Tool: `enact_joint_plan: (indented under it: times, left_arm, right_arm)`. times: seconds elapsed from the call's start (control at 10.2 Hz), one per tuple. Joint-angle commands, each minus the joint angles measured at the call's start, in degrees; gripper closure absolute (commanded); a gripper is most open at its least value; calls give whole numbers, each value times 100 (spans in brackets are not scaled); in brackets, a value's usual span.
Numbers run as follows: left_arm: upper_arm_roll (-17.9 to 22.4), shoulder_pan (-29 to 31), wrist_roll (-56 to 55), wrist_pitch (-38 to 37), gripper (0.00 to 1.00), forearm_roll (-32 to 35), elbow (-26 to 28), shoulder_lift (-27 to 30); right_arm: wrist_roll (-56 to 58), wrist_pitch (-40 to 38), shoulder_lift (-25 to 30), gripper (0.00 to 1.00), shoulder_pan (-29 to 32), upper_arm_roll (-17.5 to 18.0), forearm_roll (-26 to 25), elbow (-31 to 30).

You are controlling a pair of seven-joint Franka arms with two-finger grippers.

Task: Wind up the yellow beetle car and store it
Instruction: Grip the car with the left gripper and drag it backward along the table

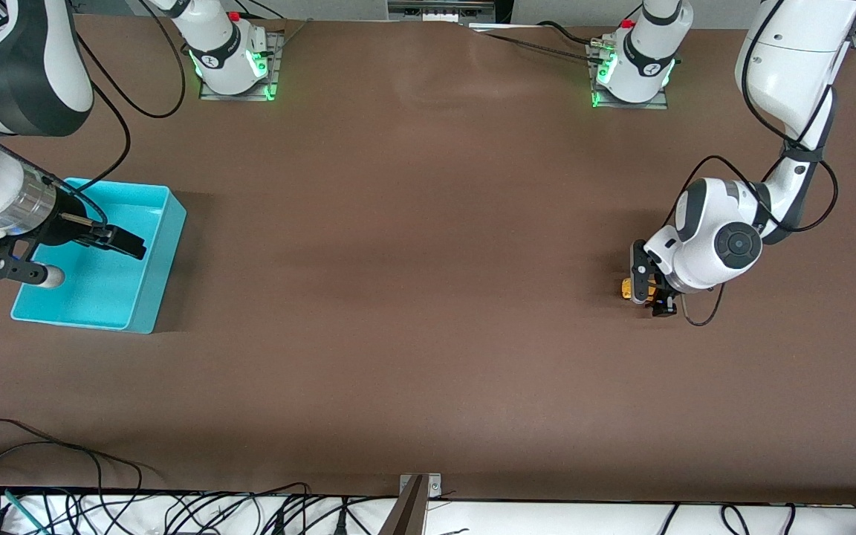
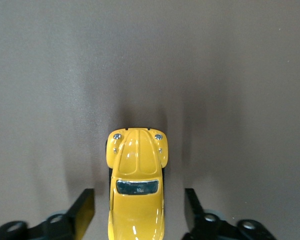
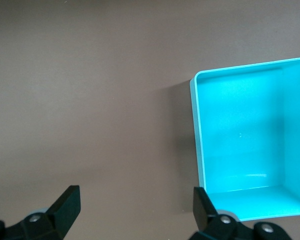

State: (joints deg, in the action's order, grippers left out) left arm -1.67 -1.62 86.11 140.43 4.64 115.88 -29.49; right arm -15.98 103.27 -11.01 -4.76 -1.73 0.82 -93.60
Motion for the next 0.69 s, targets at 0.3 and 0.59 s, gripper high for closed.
enact_joint_plan:
  times: [0.3,0.59]
  left_arm:
    - [-18,56,143,2,96,186,101,75]
    - [-18,117,169,-68,94,186,75,31]
  right_arm:
    - [-72,-53,-6,0,-16,-20,-91,52]
    - [-72,-53,-15,0,-7,-29,-91,52]
